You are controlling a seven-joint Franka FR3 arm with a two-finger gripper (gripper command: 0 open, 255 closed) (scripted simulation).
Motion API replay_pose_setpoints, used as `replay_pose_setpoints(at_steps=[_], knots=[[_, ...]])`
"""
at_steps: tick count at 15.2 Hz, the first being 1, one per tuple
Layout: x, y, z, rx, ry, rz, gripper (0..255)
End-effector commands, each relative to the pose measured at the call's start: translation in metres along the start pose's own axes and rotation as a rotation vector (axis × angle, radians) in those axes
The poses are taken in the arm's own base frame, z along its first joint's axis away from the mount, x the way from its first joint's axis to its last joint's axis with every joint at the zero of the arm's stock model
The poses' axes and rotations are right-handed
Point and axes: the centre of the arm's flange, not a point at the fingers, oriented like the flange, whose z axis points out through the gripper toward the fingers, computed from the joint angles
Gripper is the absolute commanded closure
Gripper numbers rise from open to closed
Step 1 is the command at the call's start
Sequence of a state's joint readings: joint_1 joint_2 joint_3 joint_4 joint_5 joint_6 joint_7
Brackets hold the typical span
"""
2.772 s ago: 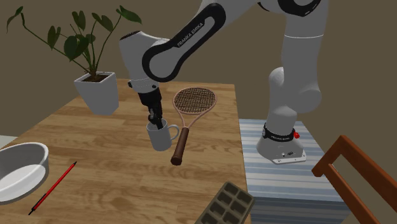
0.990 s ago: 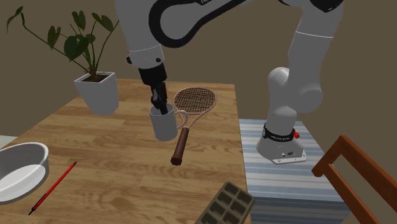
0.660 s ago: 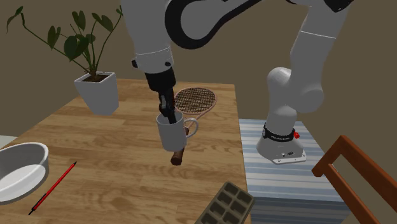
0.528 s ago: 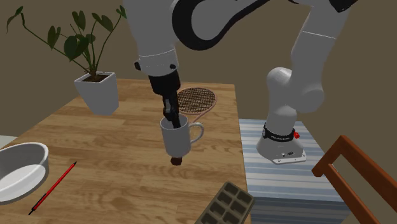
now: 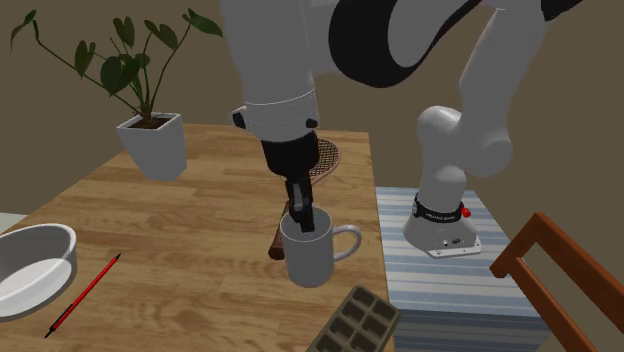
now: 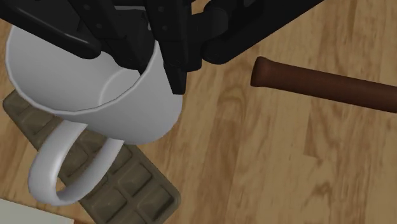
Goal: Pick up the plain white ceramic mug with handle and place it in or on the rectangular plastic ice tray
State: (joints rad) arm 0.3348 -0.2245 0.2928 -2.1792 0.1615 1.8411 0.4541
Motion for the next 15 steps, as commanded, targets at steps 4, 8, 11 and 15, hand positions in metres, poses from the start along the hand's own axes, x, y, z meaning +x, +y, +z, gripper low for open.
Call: replay_pose_setpoints(at_steps=[4, 8, 11, 15], knots=[[-0.037, -0.053, 0.003, 0.000, 0.000, 0.002, 255], [-0.067, -0.102, 0.004, 0.000, 0.000, 0.002, 255], [-0.064, -0.101, 0.020, 0.000, 0.000, 0.002, 255], [-0.061, -0.101, 0.041, 0.000, 0.000, 0.002, 255]])
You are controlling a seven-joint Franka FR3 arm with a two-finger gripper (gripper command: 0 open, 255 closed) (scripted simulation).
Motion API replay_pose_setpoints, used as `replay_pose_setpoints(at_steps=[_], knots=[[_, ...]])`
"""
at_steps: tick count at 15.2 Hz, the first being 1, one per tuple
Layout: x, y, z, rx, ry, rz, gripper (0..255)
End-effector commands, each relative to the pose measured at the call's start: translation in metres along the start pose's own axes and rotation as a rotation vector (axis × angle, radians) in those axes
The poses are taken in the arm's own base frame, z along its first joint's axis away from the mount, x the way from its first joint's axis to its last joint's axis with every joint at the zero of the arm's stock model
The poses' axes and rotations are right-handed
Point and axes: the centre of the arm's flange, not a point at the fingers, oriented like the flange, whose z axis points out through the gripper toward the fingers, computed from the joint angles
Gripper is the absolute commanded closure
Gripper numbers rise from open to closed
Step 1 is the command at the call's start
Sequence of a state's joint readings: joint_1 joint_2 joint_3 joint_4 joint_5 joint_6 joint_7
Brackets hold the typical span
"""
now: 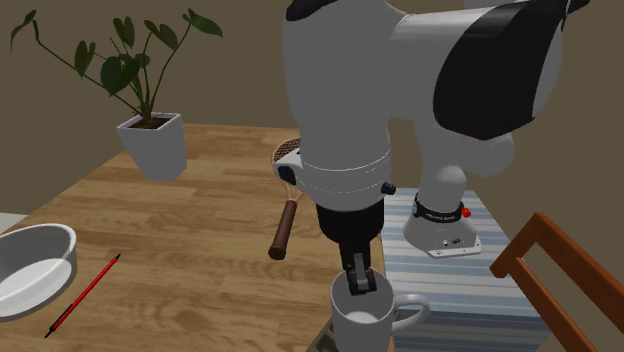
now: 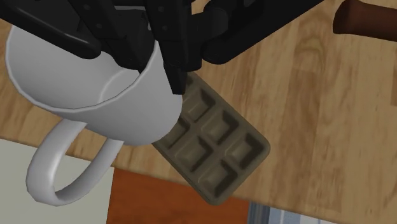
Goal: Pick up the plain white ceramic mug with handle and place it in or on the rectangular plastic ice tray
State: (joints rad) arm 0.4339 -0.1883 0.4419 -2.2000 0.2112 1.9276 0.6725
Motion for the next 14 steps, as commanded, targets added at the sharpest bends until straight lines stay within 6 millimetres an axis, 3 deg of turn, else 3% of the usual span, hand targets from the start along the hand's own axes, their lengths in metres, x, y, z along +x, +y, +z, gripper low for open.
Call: replay_pose_setpoints(at_steps=[1, 11, 14], knots=[[0.002, 0.000, 0.010, 0.000, 0.001, 0.000, 255], [0.010, 0.001, 0.064, 0.000, 0.001, 0.000, 255], [0.010, 0.001, 0.064, 0.000, 0.001, 0.000, 255]])
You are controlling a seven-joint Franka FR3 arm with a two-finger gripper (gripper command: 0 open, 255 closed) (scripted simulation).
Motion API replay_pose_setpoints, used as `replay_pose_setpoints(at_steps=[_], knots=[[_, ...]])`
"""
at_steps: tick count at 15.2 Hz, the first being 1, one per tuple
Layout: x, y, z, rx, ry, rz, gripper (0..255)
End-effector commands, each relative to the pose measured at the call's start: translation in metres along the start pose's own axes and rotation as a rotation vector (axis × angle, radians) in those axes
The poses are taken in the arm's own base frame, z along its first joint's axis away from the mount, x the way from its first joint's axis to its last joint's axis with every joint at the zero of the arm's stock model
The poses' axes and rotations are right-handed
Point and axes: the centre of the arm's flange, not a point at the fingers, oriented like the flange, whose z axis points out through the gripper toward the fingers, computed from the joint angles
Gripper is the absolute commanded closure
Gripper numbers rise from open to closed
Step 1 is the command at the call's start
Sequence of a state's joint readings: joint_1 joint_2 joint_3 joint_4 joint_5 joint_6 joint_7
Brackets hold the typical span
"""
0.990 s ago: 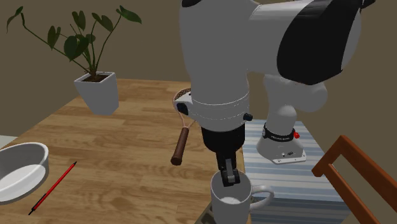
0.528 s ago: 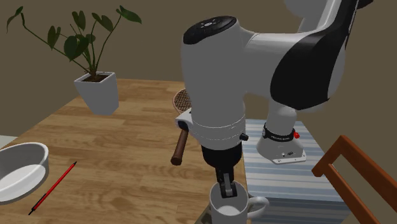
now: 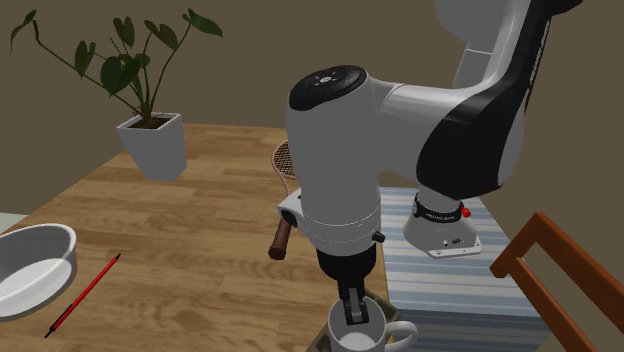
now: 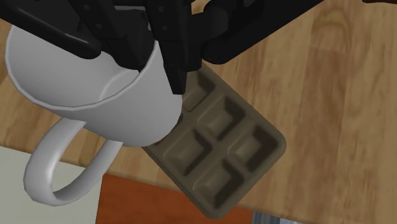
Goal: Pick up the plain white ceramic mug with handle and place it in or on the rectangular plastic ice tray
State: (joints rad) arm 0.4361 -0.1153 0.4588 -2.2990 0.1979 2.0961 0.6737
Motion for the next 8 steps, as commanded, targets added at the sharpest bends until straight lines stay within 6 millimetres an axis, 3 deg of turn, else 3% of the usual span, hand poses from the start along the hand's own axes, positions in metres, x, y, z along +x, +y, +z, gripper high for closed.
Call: replay_pose_setpoints(at_steps=[1, 5, 6, 8], knots=[[-0.0001, -0.0006, 0.0012, 0.000, 0.000, 0.000, 255], [-0.0001, -0.0006, 0.0012, 0.000, 0.000, 0.000, 255], [-0.0001, -0.0007, 0.0012, 0.000, 0.000, 0.000, 0], [-0.0001, -0.0007, 0.0012, 0.000, 0.000, 0.000, 0]])
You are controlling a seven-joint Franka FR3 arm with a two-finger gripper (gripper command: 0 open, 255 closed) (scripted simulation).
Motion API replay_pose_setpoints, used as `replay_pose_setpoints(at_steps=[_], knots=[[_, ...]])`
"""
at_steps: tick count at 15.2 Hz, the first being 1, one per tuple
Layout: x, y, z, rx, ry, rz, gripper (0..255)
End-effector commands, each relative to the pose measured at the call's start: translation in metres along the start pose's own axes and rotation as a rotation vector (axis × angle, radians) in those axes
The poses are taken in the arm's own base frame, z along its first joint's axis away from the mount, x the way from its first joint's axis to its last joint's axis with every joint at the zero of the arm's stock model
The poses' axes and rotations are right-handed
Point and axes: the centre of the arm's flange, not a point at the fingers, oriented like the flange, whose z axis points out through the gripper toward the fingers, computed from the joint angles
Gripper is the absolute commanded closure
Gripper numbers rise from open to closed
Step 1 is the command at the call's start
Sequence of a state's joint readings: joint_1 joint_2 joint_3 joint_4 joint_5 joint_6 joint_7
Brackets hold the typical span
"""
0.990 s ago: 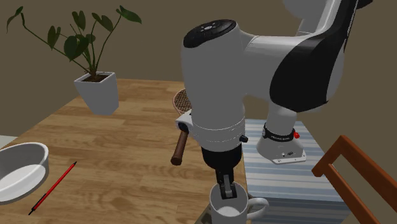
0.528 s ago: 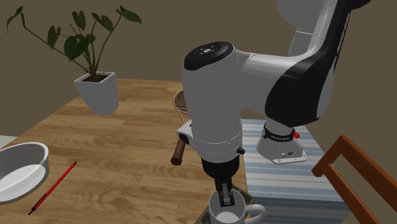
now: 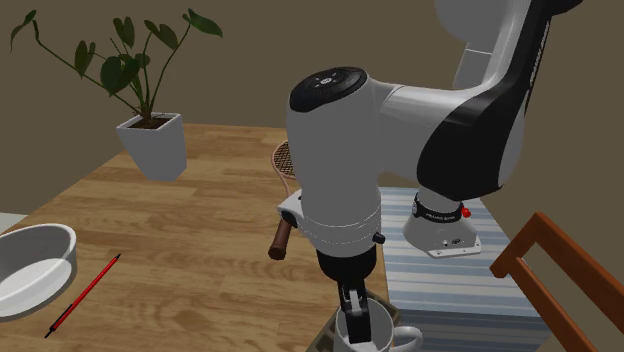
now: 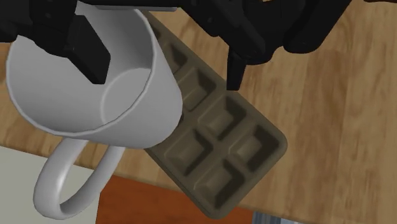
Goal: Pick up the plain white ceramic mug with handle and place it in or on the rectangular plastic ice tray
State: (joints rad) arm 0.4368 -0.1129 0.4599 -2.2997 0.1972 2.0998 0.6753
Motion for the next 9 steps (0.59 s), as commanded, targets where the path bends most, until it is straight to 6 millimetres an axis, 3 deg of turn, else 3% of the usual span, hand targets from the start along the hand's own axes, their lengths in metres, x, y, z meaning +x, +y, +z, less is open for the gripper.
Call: replay_pose_setpoints(at_steps=[1, 3, 7, 9], knots=[[0.000, 0.000, 0.000, 0.000, 0.000, 0.000, 0], [0.000, 0.000, 0.000, 0.000, 0.000, 0.000, 0], [0.000, 0.000, -0.050, 0.000, 0.000, 0.000, 0], [0.000, 0.000, -0.050, 0.000, 0.000, 0.000, 0]])
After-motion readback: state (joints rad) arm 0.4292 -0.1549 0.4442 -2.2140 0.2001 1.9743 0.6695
